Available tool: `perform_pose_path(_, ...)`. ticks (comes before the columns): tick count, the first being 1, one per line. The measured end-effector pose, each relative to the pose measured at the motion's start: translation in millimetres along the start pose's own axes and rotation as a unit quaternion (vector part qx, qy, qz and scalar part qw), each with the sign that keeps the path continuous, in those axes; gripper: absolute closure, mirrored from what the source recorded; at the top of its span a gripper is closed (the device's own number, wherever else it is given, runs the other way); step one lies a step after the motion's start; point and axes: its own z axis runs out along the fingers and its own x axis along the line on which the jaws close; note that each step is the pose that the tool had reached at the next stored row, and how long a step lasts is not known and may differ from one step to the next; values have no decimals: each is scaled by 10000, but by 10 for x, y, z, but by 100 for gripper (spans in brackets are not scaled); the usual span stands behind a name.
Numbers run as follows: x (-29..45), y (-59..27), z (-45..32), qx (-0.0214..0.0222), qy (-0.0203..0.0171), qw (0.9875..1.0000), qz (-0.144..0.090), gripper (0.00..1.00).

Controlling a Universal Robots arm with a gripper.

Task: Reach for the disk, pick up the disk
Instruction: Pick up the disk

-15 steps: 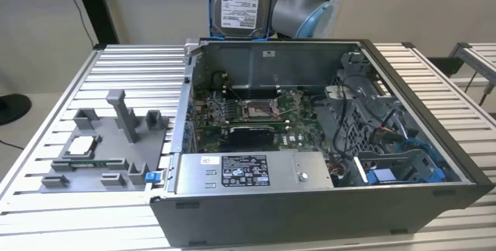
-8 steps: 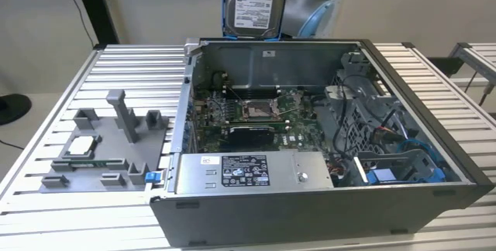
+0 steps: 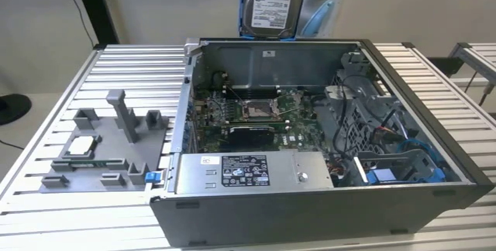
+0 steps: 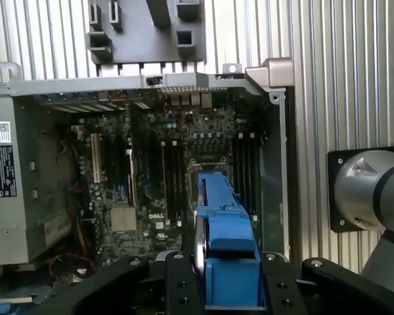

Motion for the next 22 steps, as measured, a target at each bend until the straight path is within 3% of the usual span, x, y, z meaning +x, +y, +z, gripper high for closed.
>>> perform_pose_path(11, -37, -433, -2, 0, 0, 10000, 0, 100)
perform_pose_path(22, -65, -757, -4, 0, 0, 10000, 1, 100)
